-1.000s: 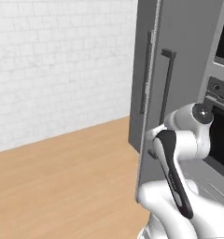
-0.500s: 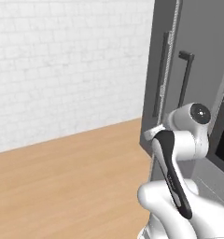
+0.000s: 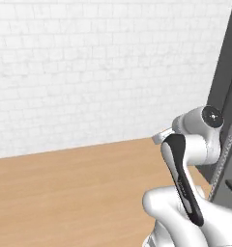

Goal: Place one squash and one chicken drumstick in each tupperware on the nearby counter, to pack two identical lunches.

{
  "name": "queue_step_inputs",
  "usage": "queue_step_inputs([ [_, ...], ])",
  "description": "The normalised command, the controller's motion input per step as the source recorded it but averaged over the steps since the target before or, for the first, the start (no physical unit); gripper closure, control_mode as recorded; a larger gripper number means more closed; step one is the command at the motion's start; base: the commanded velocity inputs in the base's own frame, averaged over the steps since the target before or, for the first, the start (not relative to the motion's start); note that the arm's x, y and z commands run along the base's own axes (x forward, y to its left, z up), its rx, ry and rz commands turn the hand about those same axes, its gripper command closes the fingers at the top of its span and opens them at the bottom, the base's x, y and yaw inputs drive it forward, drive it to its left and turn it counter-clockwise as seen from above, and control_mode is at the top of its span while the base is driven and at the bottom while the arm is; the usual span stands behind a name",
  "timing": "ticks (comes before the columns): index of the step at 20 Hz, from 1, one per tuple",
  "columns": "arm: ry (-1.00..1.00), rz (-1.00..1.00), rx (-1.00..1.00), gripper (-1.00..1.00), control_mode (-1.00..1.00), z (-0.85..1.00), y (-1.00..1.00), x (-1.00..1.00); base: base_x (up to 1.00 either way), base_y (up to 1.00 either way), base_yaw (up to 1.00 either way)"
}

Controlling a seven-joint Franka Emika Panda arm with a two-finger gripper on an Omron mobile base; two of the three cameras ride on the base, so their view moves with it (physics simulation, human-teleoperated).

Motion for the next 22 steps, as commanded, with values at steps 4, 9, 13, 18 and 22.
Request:
queue_step_inputs([
  [4, 0.00, 0.00, 0.00, -1.00, 1.00, 0.00, 0.00, 0.00, 1.00, 0.71, 0.05],
  [9, 0.00, 0.00, 0.00, -1.00, 1.00, 0.00, 0.00, 0.00, 1.00, 0.46, -0.26],
  [13, 0.00, 0.00, 0.00, -1.00, 1.00, 0.00, 0.00, 0.00, 1.00, 0.13, -0.46],
  [18, 0.00, 0.00, 0.00, -1.00, 1.00, 0.00, 0.00, 0.00, 0.99, 0.00, -0.54],
  [22, 0.00, 0.00, 0.00, -1.00, 1.00, 0.00, 0.00, 0.00, 0.86, -0.06, -0.54],
])
